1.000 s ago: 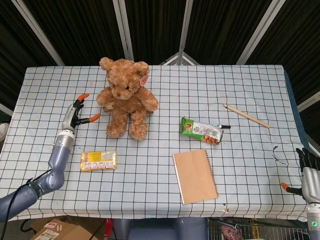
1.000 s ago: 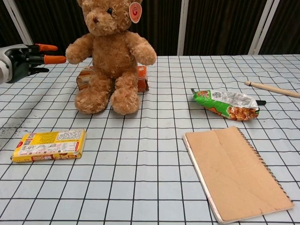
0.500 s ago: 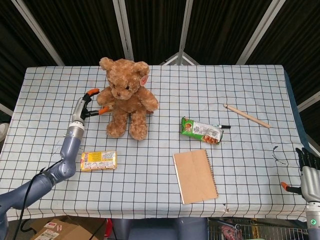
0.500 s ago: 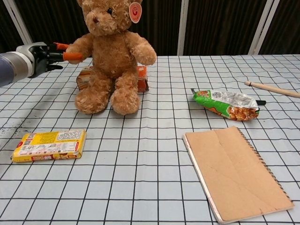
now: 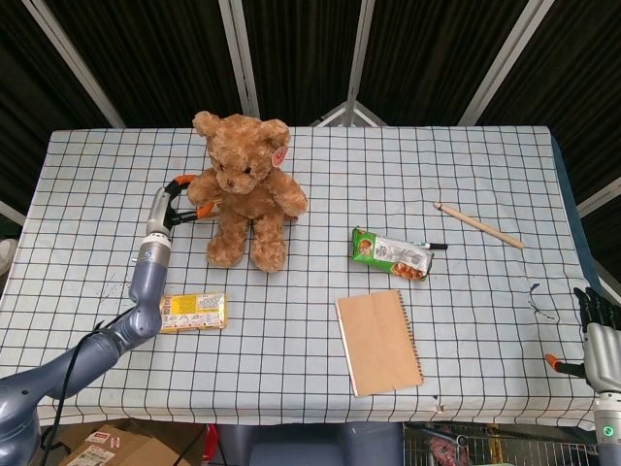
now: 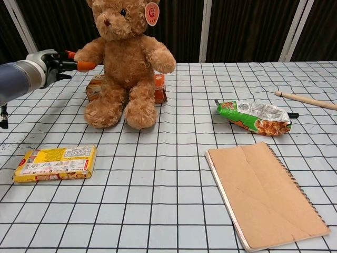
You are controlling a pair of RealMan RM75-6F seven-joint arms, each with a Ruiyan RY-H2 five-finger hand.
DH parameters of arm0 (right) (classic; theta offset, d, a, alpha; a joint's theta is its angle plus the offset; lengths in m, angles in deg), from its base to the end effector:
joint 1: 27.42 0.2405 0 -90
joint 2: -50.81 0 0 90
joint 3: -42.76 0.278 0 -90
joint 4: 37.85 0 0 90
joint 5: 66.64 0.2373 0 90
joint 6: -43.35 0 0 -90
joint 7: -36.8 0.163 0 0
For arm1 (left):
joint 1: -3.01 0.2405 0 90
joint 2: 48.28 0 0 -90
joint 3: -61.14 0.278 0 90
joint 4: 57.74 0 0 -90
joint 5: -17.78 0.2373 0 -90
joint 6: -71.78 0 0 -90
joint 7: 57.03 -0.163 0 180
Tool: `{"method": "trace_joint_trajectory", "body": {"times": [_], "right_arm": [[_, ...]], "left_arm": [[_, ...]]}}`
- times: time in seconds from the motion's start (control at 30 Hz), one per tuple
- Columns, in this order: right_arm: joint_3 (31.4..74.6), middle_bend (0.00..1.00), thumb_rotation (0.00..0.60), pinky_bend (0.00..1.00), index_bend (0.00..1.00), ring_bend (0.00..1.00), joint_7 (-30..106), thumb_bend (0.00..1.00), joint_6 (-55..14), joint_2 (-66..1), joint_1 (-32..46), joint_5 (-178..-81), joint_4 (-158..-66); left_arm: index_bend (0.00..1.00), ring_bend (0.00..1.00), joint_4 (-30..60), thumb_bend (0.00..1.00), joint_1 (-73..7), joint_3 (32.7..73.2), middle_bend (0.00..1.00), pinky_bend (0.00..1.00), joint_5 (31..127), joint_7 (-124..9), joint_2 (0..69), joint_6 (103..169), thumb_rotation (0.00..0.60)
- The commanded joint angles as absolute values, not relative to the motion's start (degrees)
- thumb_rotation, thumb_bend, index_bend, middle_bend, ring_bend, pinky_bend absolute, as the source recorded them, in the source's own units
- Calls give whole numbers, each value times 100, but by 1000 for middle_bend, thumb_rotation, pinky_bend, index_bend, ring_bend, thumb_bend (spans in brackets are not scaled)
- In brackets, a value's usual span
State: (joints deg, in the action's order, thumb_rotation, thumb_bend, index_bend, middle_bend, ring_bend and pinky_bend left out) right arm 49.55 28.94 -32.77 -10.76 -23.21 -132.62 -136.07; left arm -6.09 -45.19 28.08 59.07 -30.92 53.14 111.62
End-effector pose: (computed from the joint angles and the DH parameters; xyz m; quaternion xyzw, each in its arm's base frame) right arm -0.3773 -0.2052 0.1525 0.5167 -0.4800 0.2810 0.6510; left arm -0.2088 0.5130 -0.0279 -0.2907 -0.7153 -0.5394 0.3360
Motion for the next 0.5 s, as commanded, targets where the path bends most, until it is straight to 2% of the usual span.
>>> {"method": "trace_joint_trajectory", "body": {"times": [0.03, 0.4, 0.5], "right_arm": [[4956, 0, 600, 0, 0, 0, 2911, 124, -3261, -1076, -2317, -13248, -13588], [4946, 0, 600, 0, 0, 0, 2902, 125, -3233, -1055, -2309, -13210, -13622], [4943, 0, 600, 0, 0, 0, 2907, 125, -3230, -1054, -2310, -13201, -13625]], "left_arm": [[300, 0, -610, 340, -4536, 2798, 298, 0, 5933, -3098, 5334, 11168, 600], [306, 0, -500, 334, -4535, 2779, 247, 0, 6174, -2956, 5351, 11117, 600], [335, 0, -460, 338, -4528, 2795, 262, 0, 6327, -2874, 5362, 11148, 600]]}}
